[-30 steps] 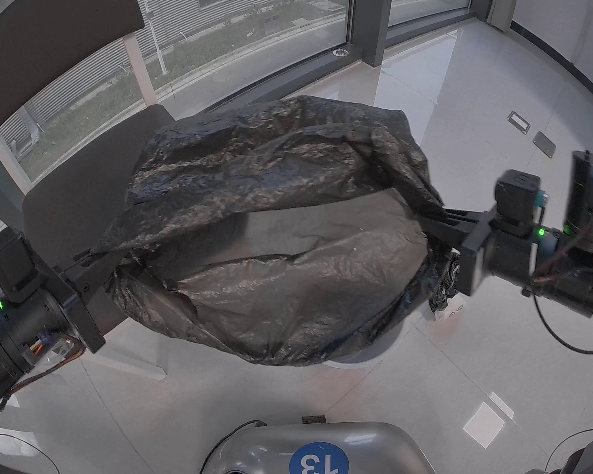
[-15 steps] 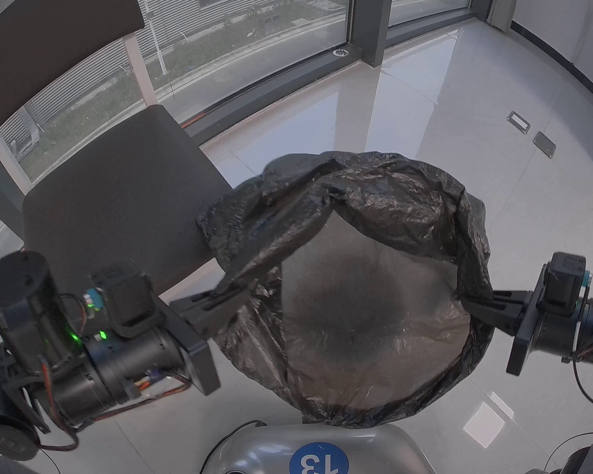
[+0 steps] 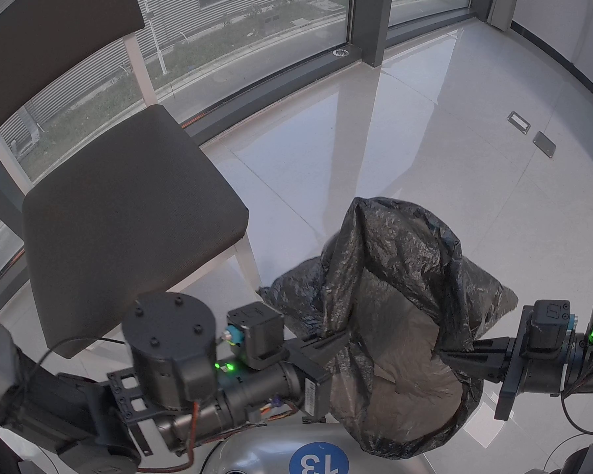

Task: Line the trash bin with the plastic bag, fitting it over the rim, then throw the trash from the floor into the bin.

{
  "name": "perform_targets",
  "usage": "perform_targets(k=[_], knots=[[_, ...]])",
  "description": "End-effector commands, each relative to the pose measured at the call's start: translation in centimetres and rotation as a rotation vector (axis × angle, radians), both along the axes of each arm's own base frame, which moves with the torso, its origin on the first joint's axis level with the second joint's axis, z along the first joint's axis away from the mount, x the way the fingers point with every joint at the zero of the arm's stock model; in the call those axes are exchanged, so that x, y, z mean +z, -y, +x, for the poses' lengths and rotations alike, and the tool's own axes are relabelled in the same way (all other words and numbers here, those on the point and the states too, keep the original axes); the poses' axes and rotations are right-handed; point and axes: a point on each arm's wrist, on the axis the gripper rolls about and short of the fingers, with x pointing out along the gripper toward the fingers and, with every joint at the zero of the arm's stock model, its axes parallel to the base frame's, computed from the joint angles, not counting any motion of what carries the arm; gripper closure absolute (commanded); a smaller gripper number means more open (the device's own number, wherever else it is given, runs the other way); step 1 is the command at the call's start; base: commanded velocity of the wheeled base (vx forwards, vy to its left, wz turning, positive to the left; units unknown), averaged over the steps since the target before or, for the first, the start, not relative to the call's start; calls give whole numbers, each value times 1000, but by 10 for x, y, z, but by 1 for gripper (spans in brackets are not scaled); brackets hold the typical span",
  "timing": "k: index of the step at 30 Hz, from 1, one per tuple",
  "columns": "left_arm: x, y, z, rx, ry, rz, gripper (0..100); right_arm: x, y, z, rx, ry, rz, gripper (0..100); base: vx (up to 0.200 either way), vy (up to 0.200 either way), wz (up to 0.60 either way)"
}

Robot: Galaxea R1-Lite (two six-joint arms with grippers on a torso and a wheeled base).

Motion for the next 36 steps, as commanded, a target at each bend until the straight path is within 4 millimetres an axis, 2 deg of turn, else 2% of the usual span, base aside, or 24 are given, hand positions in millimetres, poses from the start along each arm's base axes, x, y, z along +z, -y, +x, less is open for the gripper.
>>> perform_targets(k=[1,6,13,20,26,31,34,36], knots=[[-31,30,6,-35,-65,34,100,-8,-7,-5,42,-43,-13,100,0,0,0],[-45,54,11,-53,-75,-4,100,-11,-9,-5,48,-69,-23,100,0,0,0],[-63,59,20,-30,-126,5,100,-17,-11,-1,32,-84,-48,100,0,0,0],[-67,54,44,8,-151,-27,100,-20,-11,3,17,-92,-61,100,0,0,0],[-81,46,68,74,-136,-50,100,-28,-18,15,19,-109,-99,100,0,0,0],[-86,36,78,123,-143,-38,100,-39,-31,35,14,-128,-117,100,0,0,0],[-86,33,78,131,-150,-32,100,-44,-39,44,13,-123,-110,100,0,0,0],[-88,29,76,151,-154,-18,100,-54,-48,59,6,-123,-108,100,0,0,0]])
